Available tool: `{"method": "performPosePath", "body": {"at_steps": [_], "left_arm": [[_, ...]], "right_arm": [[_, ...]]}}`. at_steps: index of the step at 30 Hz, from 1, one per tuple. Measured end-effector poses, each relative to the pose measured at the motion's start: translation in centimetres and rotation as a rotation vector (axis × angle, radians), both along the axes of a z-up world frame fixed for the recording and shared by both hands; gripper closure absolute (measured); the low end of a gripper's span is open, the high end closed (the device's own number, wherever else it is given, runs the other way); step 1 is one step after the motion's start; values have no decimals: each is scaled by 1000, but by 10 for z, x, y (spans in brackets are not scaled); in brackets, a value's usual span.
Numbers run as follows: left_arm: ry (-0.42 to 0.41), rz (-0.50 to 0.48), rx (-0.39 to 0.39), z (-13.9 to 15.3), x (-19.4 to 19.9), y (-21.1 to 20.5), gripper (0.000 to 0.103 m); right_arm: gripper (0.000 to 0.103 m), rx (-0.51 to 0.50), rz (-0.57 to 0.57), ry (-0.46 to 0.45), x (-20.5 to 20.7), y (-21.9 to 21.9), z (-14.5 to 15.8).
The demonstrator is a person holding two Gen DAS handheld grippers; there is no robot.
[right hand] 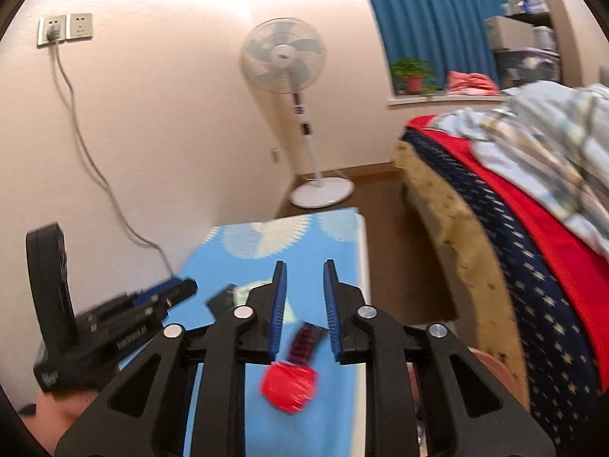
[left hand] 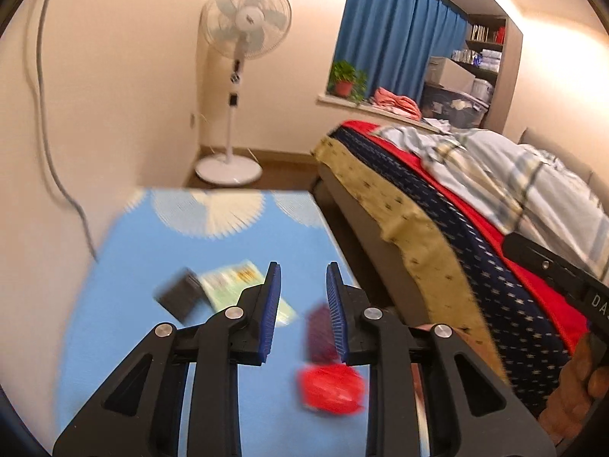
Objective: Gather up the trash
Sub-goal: 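Move both open grippers back over the green packet and black bag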
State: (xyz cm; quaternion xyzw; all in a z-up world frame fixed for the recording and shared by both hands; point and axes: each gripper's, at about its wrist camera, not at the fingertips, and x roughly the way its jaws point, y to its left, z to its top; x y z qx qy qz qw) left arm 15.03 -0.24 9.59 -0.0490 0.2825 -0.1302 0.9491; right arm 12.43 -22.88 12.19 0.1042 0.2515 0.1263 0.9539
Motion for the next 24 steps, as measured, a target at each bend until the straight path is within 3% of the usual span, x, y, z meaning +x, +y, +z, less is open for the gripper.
{"method": "performPosePath", "body": {"at_steps": [4, 8, 13, 16, 20, 24], "left_arm": [[-22, 33, 40, 21, 23, 44, 78], [-28, 60, 49, 18, 41, 78, 78], [8, 115, -12, -9, 58, 108, 78], [19, 118, 23, -23, 67, 112, 78], [51, 135, 8, -36, 76, 125, 78], [64, 165, -13, -42, 82, 138, 78]], "right_arm": [[86, 16, 62, 15, 32, 22, 4], [86, -9, 102, 43, 62, 52, -9], [86, -98, 153, 103, 92, 101, -50], [86, -178, 190, 129, 105, 135, -81], [84, -298, 214, 175, 123, 176, -124], [66, -385, 214, 211, 140, 201, -151]]}}
